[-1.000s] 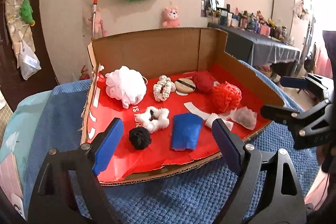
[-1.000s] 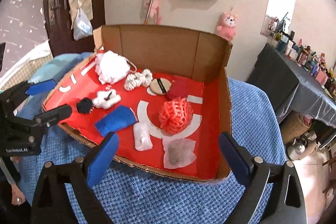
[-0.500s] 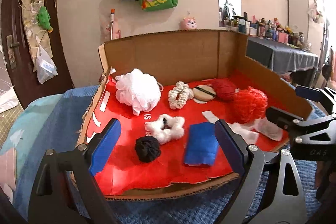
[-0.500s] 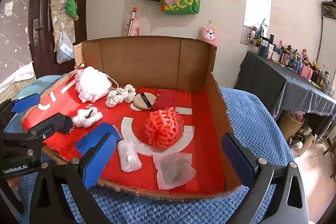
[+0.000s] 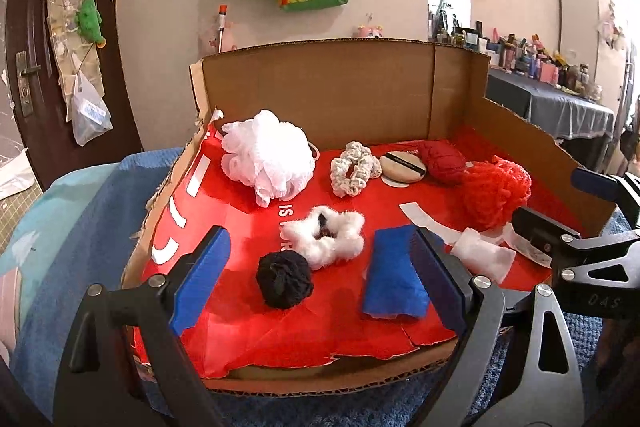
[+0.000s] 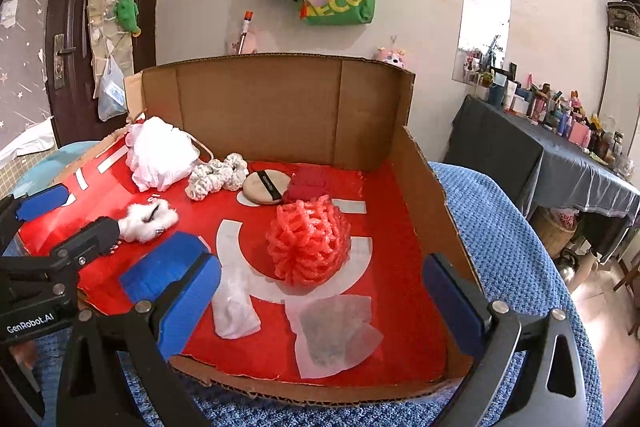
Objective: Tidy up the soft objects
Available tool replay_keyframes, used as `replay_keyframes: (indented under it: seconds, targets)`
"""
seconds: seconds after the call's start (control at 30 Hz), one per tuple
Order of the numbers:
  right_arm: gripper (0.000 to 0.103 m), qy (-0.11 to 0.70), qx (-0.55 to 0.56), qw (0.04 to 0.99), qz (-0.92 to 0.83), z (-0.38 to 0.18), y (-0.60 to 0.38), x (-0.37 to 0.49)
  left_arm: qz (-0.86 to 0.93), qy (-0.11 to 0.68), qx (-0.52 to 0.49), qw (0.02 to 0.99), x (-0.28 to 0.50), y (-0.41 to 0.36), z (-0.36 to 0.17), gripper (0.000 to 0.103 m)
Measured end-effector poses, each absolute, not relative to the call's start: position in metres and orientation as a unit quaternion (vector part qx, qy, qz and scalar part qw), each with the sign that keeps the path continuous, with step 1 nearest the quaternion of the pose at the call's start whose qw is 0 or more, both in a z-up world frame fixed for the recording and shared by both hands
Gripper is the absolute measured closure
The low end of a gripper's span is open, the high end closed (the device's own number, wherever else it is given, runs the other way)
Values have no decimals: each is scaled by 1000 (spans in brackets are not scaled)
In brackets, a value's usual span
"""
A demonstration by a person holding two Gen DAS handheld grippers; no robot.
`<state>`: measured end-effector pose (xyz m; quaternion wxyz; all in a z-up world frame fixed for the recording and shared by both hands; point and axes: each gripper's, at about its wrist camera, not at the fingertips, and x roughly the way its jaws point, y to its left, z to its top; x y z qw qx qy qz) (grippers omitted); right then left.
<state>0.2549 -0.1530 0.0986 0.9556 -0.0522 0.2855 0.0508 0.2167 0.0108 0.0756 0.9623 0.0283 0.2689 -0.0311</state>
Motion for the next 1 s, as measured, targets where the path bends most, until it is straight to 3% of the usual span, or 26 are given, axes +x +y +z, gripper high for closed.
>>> replay_keyframes:
  seconds: [1.0]
  targets:
    - [0, 291, -44, 955, 46, 94, -156, 257, -33, 285, 23, 958, 221, 12, 70, 12]
